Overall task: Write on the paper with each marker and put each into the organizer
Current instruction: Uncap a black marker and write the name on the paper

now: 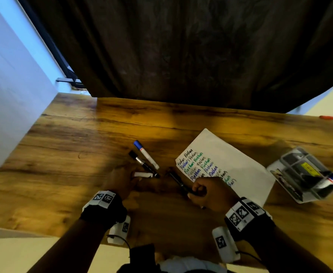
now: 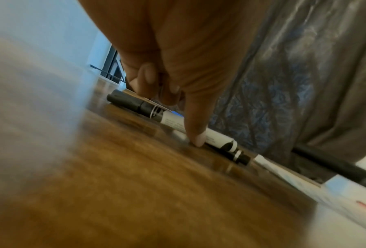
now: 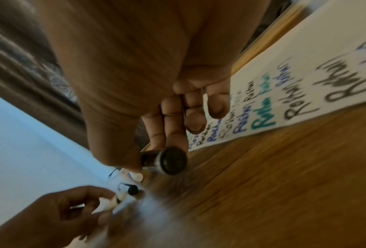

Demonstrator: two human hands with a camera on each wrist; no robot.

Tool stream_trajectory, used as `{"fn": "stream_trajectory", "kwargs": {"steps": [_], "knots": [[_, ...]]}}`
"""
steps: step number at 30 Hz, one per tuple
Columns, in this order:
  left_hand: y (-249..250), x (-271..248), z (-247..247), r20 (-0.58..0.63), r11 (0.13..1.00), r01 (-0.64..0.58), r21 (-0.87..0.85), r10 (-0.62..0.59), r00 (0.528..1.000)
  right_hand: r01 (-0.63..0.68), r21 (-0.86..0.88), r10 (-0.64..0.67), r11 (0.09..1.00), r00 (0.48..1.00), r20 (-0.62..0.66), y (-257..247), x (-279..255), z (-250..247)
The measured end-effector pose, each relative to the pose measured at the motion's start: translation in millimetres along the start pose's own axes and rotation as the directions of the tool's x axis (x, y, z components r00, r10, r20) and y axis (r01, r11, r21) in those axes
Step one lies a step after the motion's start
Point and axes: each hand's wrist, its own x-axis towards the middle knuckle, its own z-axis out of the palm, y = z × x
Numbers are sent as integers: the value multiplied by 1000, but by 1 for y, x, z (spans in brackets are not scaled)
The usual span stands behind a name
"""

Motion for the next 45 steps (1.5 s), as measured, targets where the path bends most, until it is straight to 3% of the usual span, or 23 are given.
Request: {"fn": "stream_trajectory", "kwargs": {"steps": [6, 18, 22, 26, 30, 33, 35, 36, 38, 41, 45], "knots": [[11, -5, 5, 31, 1000, 6, -5, -6, 1000, 25, 42, -23, 999, 999, -43, 13, -6, -11], [32, -16, 16, -95, 997, 7, -79, -15, 995, 79, 84, -77, 993, 997, -33, 40, -13, -30], [71, -20, 21, -113, 982, -168, -90, 157, 981, 113, 68, -110, 991, 993, -43, 40, -13, -41], [117, -17, 34, -35, 912, -408, 44, 409, 912, 148, 78, -147, 986, 989, -23, 34, -14, -56], [152, -14, 39, -2, 905, -425, -29, 426, 905, 130, 283, -114, 950, 991, -73, 32, -18, -87], [177, -11, 42, -34, 871, -486, -73, 485, 874, 153, 541, -87, 827, 985, -147, 28, -29, -109], [200, -16, 44, -72, 832, -522, -186, 518, 852, 190, 609, -123, 770, 981, -152, 28, -37, -117], [207, -18, 45, -89, 817, -530, -227, 524, 847, 214, 612, -166, 761, 977, -136, 28, -40, -118], [220, -16, 48, -65, 792, -596, -131, 593, 802, 250, 589, -234, 769, 967, -104, 31, -44, -119], [228, -15, 49, 36, 835, -544, -76, 548, 836, 274, 527, -264, 805, 960, -97, 32, -46, -121], [237, -15, 53, 54, 847, -529, 53, 526, 849, 339, 442, -338, 830, 937, -85, 43, -53, -124]]}}
